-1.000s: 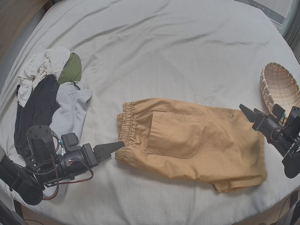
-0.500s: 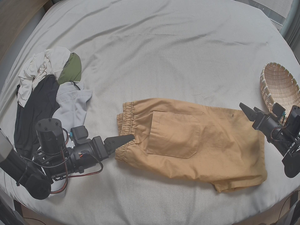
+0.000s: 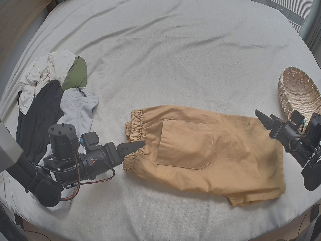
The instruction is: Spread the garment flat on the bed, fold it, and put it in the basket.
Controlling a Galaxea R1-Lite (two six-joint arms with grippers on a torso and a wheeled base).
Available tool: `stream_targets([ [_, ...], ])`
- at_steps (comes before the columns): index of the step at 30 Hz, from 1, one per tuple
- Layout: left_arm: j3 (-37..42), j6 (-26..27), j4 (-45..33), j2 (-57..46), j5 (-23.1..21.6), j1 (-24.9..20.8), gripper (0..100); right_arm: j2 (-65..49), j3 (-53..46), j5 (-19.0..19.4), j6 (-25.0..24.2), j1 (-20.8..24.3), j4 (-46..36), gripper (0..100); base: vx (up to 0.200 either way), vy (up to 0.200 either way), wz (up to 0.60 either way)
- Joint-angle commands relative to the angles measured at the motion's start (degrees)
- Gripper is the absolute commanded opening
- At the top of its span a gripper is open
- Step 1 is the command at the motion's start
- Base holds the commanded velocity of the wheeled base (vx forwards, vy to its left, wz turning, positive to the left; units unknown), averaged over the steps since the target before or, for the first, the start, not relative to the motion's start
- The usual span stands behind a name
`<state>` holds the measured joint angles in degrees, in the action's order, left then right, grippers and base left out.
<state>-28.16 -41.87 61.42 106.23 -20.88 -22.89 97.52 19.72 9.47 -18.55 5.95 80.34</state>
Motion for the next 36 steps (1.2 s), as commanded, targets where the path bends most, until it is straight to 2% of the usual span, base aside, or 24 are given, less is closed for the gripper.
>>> stream_targets([
  [1, -0.9, 0.6, -1.5, -0.8, 0.2, 0.4, 100, 0.1, 0.0, 0.1, -0.1, 0.6, 0.0, 100, 0.0, 0.0, 0.0],
  [16, -6.8, 0.3, -1.4, 3.2, -0.2, -2.6, 100, 0.3, -0.1, 0.1, -0.2, 1.5, 0.1, 100, 0.0, 0.0, 0.0],
  [17, -6.7, 0.3, -1.3, 3.5, -0.1, -2.7, 0, 0.3, -0.1, 0.1, -0.3, 1.5, 0.1, 100, 0.0, 0.0, 0.0],
  [25, -5.3, 0.0, -1.0, 2.7, -0.7, -2.9, 0, 0.1, -0.4, 0.0, -0.3, 1.6, 0.1, 100, 0.0, 0.0, 0.0],
  [31, -3.9, -1.2, -3.2, -5.3, -0.8, -2.1, 0, 0.0, -0.7, 0.0, -0.3, 1.5, 0.1, 100, 0.0, 0.0, 0.0],
  [34, -3.5, -2.9, -12.4, -15.4, -1.9, 0.5, 0, 0.1, -1.2, 0.0, -0.3, 1.5, 0.1, 100, 0.0, 0.0, 0.0],
  [35, -3.5, -2.9, -12.8, -15.8, -2.1, 0.7, 0, 0.1, -1.2, 0.0, -0.3, 1.5, 0.1, 100, 0.0, 0.0, 0.0],
  [36, -4.1, -2.9, -20.2, -21.5, -4.5, 2.9, 0, 0.1, -1.2, 0.0, -0.3, 1.5, 0.1, 100, 0.0, 0.0, 0.0],
])
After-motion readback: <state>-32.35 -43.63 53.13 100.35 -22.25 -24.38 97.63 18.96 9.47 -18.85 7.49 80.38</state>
